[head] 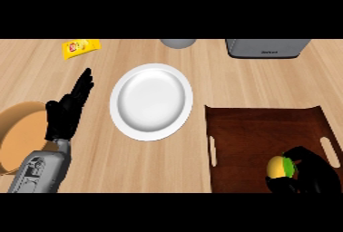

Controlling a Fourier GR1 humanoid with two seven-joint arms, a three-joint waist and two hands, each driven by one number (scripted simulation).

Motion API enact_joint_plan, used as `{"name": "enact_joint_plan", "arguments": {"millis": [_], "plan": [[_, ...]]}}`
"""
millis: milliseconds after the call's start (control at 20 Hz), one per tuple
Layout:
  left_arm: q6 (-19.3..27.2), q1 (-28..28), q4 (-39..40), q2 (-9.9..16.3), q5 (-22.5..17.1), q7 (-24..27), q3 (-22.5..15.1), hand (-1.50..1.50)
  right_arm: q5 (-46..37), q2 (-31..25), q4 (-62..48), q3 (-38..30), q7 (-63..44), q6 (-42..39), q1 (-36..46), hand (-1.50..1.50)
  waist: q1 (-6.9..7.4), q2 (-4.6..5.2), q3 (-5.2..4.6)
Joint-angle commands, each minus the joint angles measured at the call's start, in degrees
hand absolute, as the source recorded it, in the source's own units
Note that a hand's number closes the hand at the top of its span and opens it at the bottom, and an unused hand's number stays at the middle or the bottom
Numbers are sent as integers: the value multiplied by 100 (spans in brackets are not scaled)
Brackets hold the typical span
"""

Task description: Pick the lemon from the tray and place it in the plate

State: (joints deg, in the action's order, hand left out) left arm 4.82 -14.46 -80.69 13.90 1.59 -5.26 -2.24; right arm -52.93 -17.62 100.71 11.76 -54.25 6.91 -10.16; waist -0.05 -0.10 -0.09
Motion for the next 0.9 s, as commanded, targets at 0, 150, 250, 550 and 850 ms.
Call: {"name": "enact_joint_plan", "arguments": {"millis": [0, 150, 250, 550, 850], "plan": [[-64, -35, 23, 50, -41, 32, 89, 0, -896, 423, 354, 1206, -169, -109, 130, 150, 44, 3, 1], [-120, 82, 27, 64, -22, 75, 74, 0, -1755, 457, 789, 1694, -257, 46, 262, 150, 13, -8, 1], [-101, 166, -11, 28, 12, 175, 45, 0, -2155, 489, 1089, 1742, -331, 46, 601, 150, 23, -11, -1], [-75, 182, -245, -54, 50, -54, -21, 0, -2957, 775, 1849, 2396, -170, -208, 1159, 150, 31, -13, 3], [-214, -87, 406, -12, -27, 368, 274, 0, -2659, 1704, 1215, 2528, 142, -642, 2395, 150, 37, 22, 4]]}}
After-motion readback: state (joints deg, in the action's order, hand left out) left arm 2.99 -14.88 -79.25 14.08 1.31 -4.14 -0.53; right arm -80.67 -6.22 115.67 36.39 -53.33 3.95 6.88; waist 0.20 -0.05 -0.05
